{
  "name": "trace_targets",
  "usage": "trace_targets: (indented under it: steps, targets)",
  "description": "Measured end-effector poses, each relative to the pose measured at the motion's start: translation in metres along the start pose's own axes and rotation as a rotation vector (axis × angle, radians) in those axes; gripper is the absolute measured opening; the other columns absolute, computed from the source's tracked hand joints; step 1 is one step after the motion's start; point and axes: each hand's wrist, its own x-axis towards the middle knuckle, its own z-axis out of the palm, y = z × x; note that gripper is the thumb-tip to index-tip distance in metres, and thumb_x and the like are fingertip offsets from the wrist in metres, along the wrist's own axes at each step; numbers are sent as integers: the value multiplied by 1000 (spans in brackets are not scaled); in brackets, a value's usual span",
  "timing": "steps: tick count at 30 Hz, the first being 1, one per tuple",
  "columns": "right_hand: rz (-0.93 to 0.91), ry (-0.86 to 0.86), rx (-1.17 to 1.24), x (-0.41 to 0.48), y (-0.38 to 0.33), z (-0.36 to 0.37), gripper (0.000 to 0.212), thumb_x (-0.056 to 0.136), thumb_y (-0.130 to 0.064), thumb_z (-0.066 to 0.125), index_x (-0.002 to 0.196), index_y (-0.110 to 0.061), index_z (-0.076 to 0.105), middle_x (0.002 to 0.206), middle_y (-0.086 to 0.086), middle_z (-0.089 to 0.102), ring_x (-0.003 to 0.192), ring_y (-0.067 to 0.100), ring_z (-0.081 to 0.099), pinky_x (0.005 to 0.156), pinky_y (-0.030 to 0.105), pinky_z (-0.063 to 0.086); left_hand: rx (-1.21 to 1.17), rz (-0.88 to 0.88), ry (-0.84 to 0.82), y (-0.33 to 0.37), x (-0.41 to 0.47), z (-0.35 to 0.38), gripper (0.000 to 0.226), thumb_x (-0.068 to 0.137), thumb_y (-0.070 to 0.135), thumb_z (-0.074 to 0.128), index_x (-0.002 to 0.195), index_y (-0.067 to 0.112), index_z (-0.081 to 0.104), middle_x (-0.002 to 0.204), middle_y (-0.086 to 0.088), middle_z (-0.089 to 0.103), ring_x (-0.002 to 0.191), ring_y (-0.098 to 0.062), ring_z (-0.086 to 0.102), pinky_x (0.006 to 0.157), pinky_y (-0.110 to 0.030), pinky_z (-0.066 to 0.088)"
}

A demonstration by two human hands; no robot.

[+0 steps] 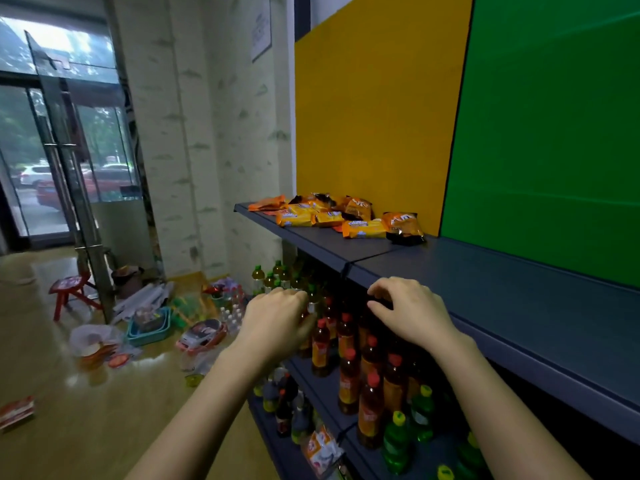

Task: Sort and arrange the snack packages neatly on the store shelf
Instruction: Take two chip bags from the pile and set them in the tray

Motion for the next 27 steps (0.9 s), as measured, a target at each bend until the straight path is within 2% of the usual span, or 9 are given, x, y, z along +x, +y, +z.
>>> trace_targets:
  steps: [10, 14, 19, 24, 27]
  targets:
    - [113, 85, -7, 190, 27, 43, 29, 91, -39, 52, 117, -30, 59, 120, -6, 62, 111, 18, 57, 83, 34, 47, -113, 76, 21, -71, 172, 71, 34, 94, 47, 40, 106, 19, 56, 106, 5, 63, 101, -17, 57, 67, -27, 37]
    - [170, 90, -93, 232, 45, 49, 26, 91, -40, 52, 114, -30, 59, 116, -6, 63, 106, 16, 58, 79, 33, 50, -256, 71, 8, -92, 226, 102, 35, 93, 47, 42, 110, 21, 57, 111, 8, 62, 107, -14, 56, 70, -26, 38]
    - [313, 145, -198, 271, 73, 43, 27, 91, -40, 51, 115, -31, 60, 119, -3, 62, 109, 21, 57, 73, 28, 40, -410, 123, -23, -97, 299, 143, 33, 92, 45, 47, 110, 20, 59, 114, 4, 63, 108, -19, 56, 78, -31, 43]
    - [496, 225, -151, 310, 103, 45, 30, 91, -33, 53, 119, -23, 59, 124, 2, 59, 112, 25, 55, 82, 35, 45, -502, 203, 19, -100, 375, 176, 35, 91, 42, 51, 110, 14, 59, 113, -6, 64, 106, -24, 57, 81, -35, 44]
    - [624, 248, -88, 331, 125, 51, 47, 88, -29, 61, 131, -14, 48, 134, 8, 50, 121, 26, 49, 96, 38, 42, -572, 225, -23, -103, 419, 195, 37, 90, 41, 52, 110, 10, 57, 116, -9, 61, 108, -26, 55, 84, -36, 43]
